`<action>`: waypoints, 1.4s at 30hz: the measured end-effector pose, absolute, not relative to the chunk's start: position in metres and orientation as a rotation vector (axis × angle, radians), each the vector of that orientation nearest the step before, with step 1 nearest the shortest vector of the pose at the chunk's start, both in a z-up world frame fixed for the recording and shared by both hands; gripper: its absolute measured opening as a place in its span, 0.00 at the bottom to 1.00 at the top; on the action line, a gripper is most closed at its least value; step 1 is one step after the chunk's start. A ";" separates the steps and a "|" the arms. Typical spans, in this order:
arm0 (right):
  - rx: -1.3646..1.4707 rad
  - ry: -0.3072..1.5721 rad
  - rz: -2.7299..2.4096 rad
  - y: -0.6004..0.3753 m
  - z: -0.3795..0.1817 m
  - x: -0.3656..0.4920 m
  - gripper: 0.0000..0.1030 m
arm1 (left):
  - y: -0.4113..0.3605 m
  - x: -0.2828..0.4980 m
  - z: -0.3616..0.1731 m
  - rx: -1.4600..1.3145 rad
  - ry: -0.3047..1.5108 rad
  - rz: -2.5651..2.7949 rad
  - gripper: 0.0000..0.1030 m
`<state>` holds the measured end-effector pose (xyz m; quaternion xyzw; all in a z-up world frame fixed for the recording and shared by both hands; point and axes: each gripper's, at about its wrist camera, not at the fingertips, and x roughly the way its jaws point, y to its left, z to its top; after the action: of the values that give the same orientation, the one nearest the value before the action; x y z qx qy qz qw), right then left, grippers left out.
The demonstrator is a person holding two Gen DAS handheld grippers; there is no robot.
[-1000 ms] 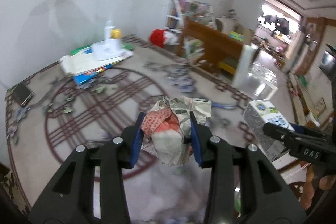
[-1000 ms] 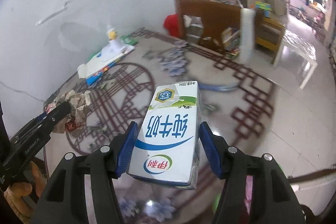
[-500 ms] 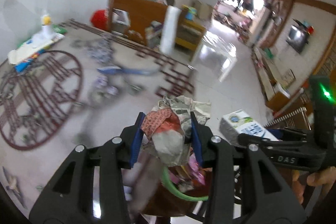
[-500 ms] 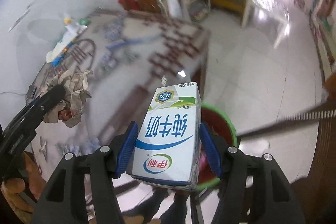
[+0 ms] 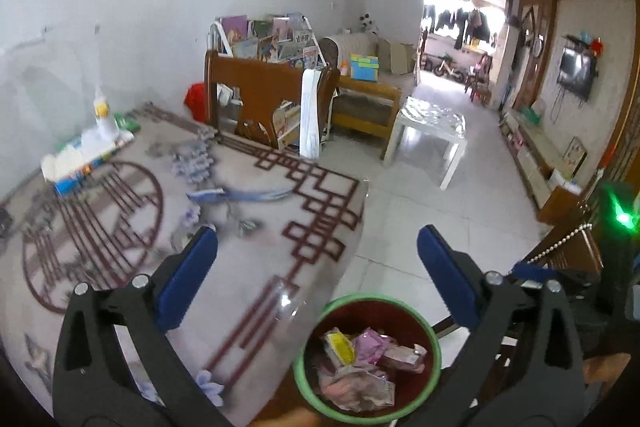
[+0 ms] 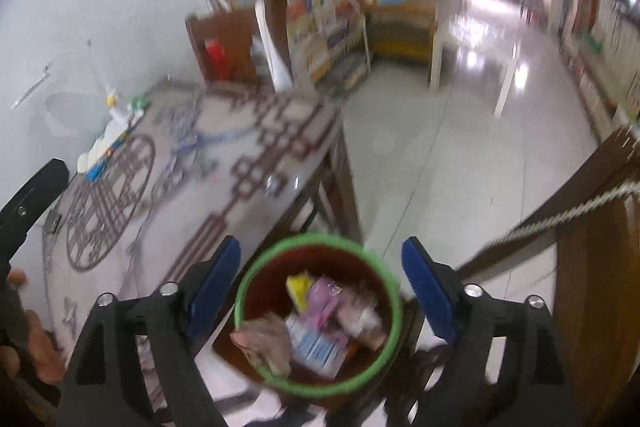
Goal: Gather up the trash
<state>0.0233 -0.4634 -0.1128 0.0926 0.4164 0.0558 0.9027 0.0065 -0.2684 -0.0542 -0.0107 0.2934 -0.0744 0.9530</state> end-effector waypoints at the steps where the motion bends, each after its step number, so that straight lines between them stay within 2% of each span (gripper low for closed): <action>1: 0.177 0.805 0.106 -0.462 -0.105 0.019 0.88 | -0.272 0.005 -0.048 -0.005 0.581 -0.143 0.95; 3: 0.150 0.728 0.101 -0.460 -0.096 0.015 0.94 | -0.276 -0.003 -0.032 0.005 0.518 -0.126 0.95; 8: 0.069 0.619 0.061 -0.457 -0.086 0.000 0.93 | -0.281 -0.016 -0.007 -0.022 0.428 -0.131 0.95; 15: 0.199 0.520 0.019 -0.478 -0.071 -0.010 0.93 | -0.283 -0.022 0.000 -0.047 0.443 -0.141 0.95; 22: 0.313 0.505 -0.028 -0.501 -0.066 -0.014 0.93 | -0.280 -0.030 0.001 -0.055 0.451 -0.116 0.95; 42: 0.244 0.489 -0.029 -0.484 -0.063 -0.016 0.93 | -0.279 -0.034 -0.005 -0.036 0.460 -0.061 0.95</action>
<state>-0.0157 -0.4837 -0.0629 0.1202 0.2413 -0.0145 0.9629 -0.0343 -0.2788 -0.0048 -0.0179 0.2278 -0.0300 0.9731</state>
